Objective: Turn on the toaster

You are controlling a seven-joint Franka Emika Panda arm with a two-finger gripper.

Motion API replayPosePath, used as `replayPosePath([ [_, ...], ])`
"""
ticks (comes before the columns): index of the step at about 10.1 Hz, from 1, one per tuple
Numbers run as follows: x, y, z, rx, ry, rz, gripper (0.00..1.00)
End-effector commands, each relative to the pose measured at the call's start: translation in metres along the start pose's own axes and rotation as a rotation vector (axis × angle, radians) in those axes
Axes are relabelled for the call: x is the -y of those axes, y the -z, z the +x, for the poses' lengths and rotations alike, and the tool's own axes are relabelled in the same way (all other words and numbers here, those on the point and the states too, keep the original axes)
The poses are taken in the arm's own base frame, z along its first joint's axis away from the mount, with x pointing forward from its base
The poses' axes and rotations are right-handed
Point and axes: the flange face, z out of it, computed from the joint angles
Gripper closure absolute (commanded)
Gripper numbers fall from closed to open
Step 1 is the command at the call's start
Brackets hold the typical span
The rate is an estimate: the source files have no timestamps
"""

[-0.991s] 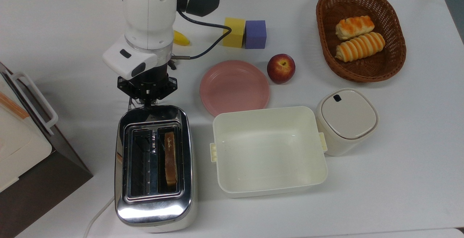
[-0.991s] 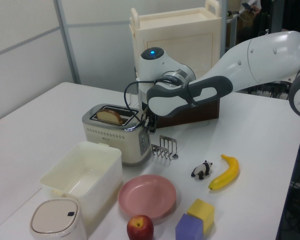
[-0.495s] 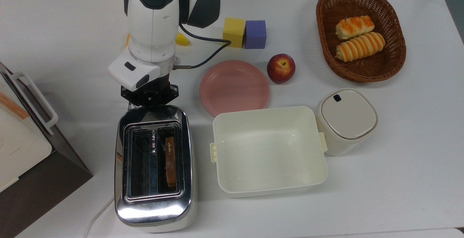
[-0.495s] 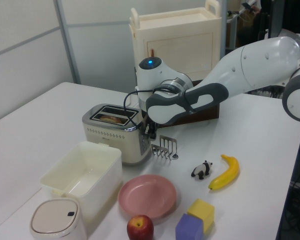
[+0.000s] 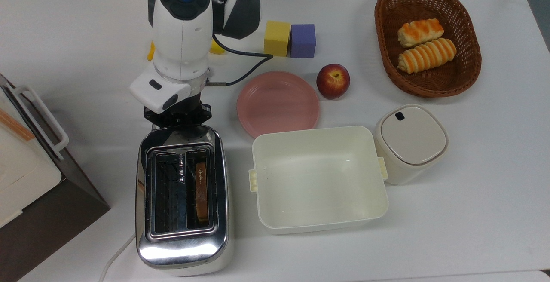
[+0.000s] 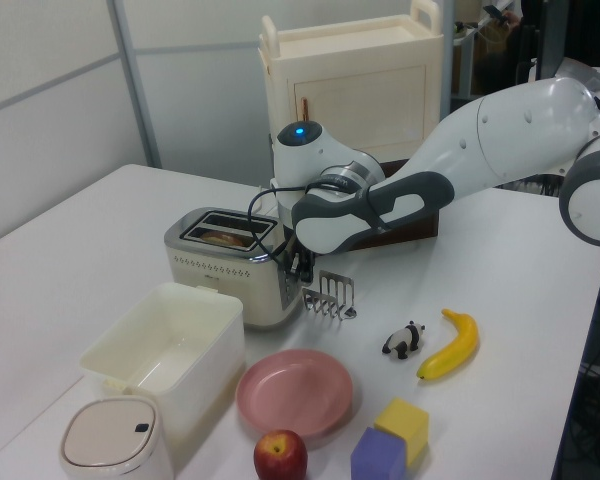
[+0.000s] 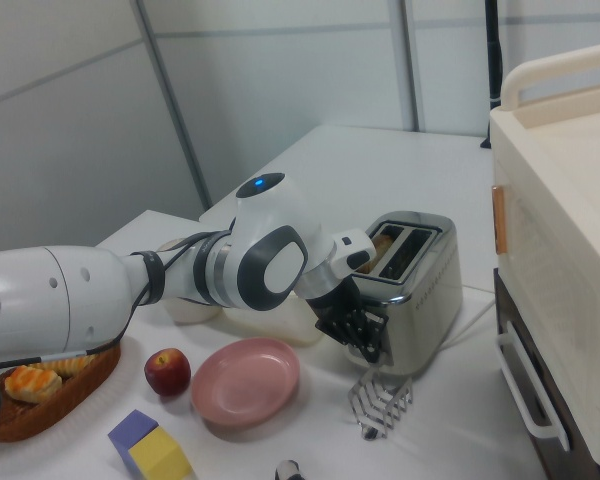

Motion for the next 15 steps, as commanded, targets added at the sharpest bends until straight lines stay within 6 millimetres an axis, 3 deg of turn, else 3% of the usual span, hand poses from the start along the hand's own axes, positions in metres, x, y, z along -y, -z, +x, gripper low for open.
replayPosePath([
  [1, -0.003, -0.025, -0.004, 0.014, 0.024, -0.014, 1.0],
  [5, -0.006, -0.015, -0.003, 0.001, 0.02, -0.017, 1.0],
  [10, -0.021, 0.079, -0.012, -0.026, -0.008, -0.037, 1.0],
  [15, -0.001, 0.164, -0.032, 0.035, -0.001, -0.021, 1.0],
])
